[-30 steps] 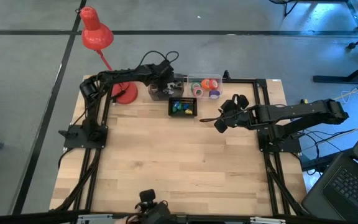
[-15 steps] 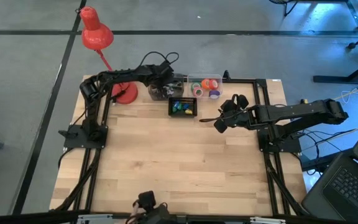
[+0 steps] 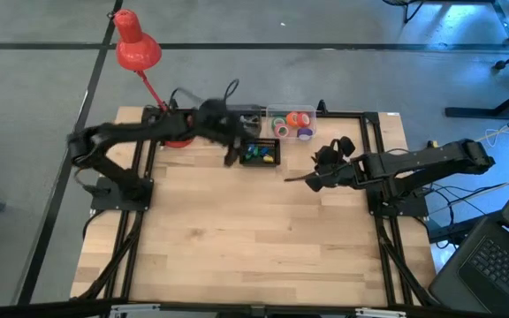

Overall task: Pick and place Stapler, Stapler remover, tape
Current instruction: Return to Home Position

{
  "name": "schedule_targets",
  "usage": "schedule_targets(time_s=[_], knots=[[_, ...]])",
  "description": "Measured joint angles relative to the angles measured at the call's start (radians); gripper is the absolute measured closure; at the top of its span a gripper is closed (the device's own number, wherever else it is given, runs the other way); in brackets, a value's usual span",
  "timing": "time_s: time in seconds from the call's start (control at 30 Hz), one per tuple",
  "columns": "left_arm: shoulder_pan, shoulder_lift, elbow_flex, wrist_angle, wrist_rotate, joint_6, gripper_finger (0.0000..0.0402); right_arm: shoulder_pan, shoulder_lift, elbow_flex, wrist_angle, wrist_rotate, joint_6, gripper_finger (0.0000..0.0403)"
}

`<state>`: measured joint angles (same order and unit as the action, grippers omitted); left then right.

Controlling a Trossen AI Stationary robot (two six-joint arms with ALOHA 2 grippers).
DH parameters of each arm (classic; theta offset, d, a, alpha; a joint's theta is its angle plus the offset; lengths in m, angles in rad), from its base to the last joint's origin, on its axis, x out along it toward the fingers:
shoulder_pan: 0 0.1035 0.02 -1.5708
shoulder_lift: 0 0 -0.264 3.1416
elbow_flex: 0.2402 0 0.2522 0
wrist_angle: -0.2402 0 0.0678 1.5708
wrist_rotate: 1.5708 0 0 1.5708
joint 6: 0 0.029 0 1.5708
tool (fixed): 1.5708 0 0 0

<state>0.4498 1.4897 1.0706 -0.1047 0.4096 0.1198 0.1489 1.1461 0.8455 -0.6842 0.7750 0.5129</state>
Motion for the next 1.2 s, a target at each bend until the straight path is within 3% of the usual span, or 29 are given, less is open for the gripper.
schedule_targets(time_s=[0.1,0.3,0.53,0.67,0.8,1.03,1.2], knots=[[-0.120,-0.125,-0.135,0.053,-0.079,-0.020,0.0154,0.046,0.000,0.000,-0.001,-0.007,0.014,0.0324],[-0.393,-0.372,-0.408,0.215,-0.391,-0.058,0.0157,0.133,0.000,0.000,0.000,-0.016,0.052,0.0324],[-0.589,-0.593,-0.771,0.600,-0.539,-0.157,0.0169,0.186,0.000,0.000,0.024,-0.016,0.060,0.0324],[-0.629,-0.660,-0.939,0.789,-0.582,-0.209,0.0175,0.188,0.000,0.000,0.034,-0.016,0.055,0.0324],[-0.630,-0.711,-1.052,0.828,-0.635,-0.249,0.0178,0.188,0.000,0.000,0.035,-0.016,0.055,0.0324],[-0.587,-0.749,-1.062,0.624,-0.700,-0.285,0.0178,0.188,0.000,0.000,0.056,-0.024,0.042,0.0324],[-0.535,-0.781,-1.062,0.551,-0.721,-0.258,0.0178,0.188,-0.001,0.000,0.119,-0.101,-0.026,0.0335]])
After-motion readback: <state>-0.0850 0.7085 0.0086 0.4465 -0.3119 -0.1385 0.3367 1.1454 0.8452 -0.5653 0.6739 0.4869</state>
